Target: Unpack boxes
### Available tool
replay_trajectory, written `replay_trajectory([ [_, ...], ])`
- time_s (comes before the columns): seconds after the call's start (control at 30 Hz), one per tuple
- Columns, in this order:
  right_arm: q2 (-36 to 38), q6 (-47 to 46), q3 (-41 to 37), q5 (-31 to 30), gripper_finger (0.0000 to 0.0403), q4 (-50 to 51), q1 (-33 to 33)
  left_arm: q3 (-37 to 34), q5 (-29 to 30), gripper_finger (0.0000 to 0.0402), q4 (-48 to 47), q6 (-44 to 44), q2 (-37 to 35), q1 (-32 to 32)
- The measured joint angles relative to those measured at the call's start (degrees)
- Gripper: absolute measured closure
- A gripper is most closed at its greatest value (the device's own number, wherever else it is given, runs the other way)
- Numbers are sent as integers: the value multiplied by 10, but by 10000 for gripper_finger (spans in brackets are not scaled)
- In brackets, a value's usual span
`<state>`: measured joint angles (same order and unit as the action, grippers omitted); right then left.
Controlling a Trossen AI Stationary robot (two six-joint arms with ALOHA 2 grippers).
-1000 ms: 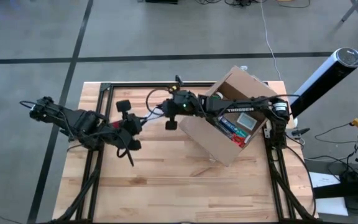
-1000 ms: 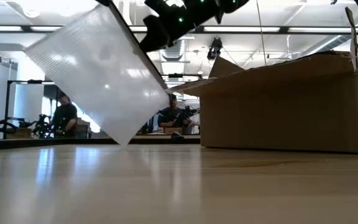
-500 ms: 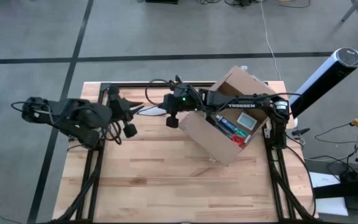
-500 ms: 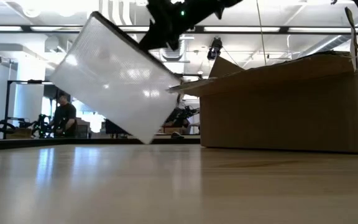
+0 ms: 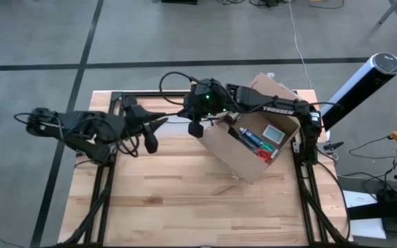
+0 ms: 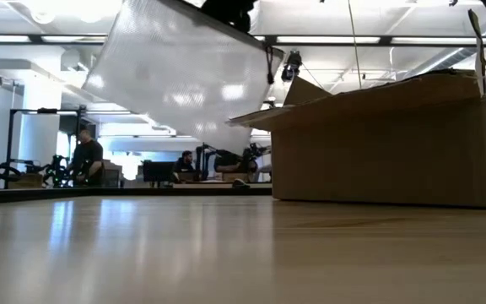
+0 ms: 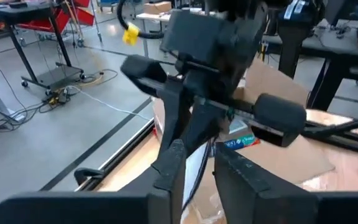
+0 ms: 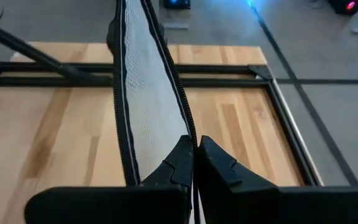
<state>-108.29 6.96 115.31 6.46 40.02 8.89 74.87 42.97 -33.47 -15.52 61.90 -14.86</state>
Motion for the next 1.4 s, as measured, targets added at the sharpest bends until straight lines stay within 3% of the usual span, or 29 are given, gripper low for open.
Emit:
replay_trajectory([
  [0.17,0,-9,-3,0,403,49,-15,18,10,287,28,15,18,11],
  [0.4,0,-31,-4,0,403,61,-33,44,-17,246,-38,10,45,30],
  [0.83,-1,-49,-9,0,403,64,-40,50,-136,263,-87,-7,65,58],
  [1.1,-3,-51,-9,0,403,49,-40,50,-184,254,-147,-32,87,62],
  [1.4,-4,-46,-9,0,403,47,-40,50,-216,251,-152,-31,120,89],
])
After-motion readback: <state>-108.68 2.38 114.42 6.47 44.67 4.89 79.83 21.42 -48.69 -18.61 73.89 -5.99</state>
